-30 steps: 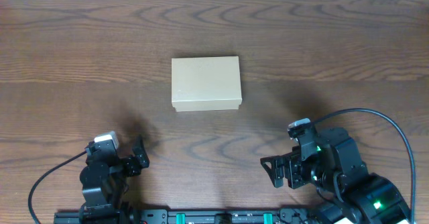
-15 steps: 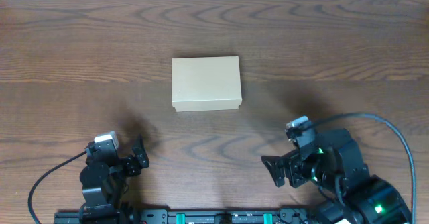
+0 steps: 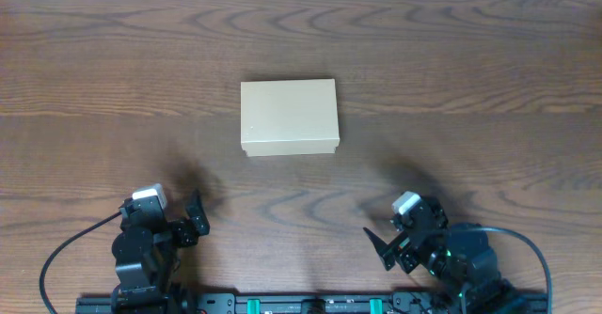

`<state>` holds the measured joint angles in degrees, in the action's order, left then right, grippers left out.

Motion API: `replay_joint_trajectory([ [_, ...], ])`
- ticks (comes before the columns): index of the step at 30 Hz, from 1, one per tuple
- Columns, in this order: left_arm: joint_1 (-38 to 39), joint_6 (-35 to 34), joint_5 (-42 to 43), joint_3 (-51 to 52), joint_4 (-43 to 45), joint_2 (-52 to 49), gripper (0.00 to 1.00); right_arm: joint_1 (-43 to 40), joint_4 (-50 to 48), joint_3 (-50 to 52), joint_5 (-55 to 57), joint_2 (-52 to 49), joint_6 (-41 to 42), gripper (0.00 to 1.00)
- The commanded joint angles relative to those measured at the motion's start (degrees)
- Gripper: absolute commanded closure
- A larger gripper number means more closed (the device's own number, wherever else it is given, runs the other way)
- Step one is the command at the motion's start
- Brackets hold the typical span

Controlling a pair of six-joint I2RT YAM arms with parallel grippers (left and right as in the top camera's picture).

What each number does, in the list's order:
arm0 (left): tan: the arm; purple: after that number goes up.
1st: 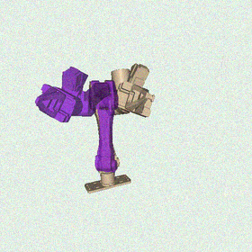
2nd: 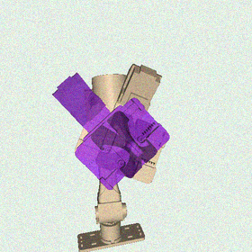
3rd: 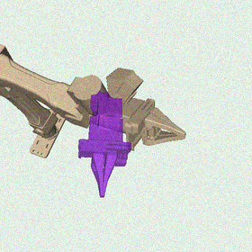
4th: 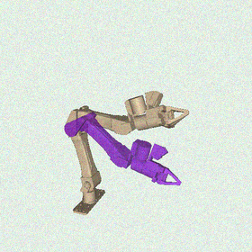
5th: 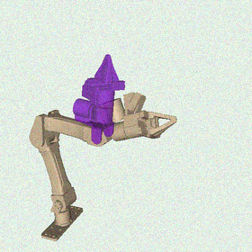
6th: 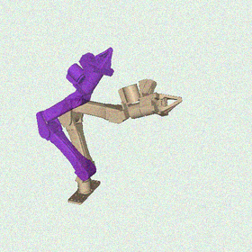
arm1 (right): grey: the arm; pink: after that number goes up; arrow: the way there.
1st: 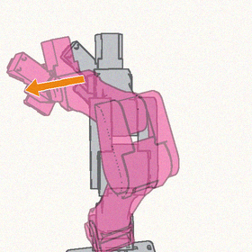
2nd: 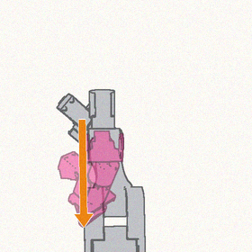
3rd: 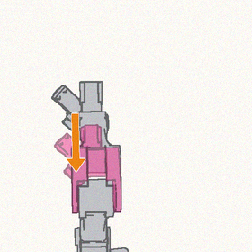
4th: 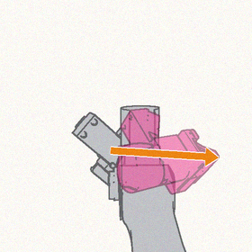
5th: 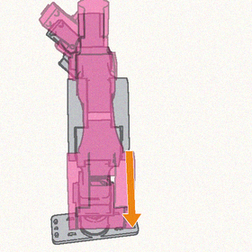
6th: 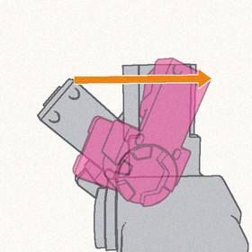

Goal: Pack container

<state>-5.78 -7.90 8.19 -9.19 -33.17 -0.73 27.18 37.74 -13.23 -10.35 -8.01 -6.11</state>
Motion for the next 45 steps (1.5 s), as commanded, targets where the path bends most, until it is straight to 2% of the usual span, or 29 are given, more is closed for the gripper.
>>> replay_joint_trajectory([
  [1,0.24,0.00,0.24,0.39,0.00,0.46,0.05,0.55,-0.26,2.43,0.46,3.58,3.06,0.01],
  [5,0.24,0.02,0.24,0.39,0.00,0.46,0.05,0.55,-0.33,4.07,0.44,6.64,6.80,0.01],
  [45,0.24,0.00,0.24,0.39,0.00,0.46,0.05,0.55,-0.26,4.13,0.72,7.69,6.71,0.01],
])
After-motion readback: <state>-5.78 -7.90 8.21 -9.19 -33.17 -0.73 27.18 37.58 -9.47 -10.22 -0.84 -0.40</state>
